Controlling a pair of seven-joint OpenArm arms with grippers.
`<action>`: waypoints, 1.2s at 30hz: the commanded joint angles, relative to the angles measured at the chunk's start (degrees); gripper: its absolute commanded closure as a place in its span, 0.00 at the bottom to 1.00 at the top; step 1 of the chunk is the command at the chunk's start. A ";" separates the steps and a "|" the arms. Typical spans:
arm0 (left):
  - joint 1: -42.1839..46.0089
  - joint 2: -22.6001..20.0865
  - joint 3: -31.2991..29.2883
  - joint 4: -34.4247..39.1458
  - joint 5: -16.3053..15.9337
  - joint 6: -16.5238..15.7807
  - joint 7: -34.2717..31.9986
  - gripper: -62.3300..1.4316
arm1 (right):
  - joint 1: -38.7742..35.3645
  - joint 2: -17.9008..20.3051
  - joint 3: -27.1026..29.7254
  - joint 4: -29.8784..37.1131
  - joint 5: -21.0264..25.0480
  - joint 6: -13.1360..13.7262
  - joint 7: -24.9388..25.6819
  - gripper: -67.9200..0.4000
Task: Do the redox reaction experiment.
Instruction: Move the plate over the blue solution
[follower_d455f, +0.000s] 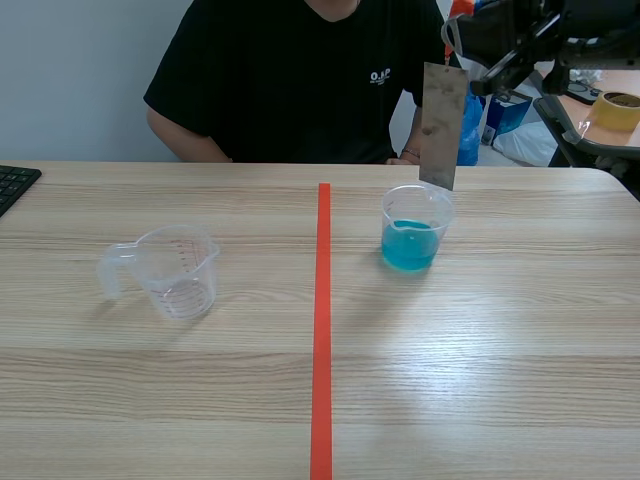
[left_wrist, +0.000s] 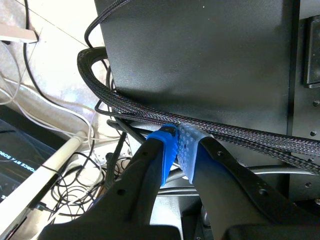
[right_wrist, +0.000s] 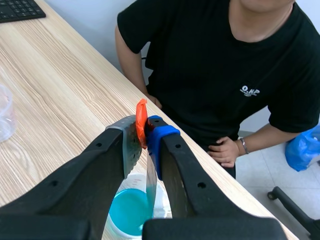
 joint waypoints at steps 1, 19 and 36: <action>0.33 -0.02 -0.11 0.66 -0.13 -0.13 -0.33 0.91 | 1.18 0.15 0.96 -0.61 0.61 -0.02 1.64 0.98; 0.33 -0.02 -0.11 0.66 -0.13 -0.13 -0.33 0.91 | 2.21 -0.48 0.92 -6.56 -1.20 2.78 7.72 0.98; 0.33 -0.02 -0.11 0.66 -0.13 -0.13 -0.33 0.91 | 2.43 -3.04 0.90 -6.56 -3.30 2.78 7.82 0.98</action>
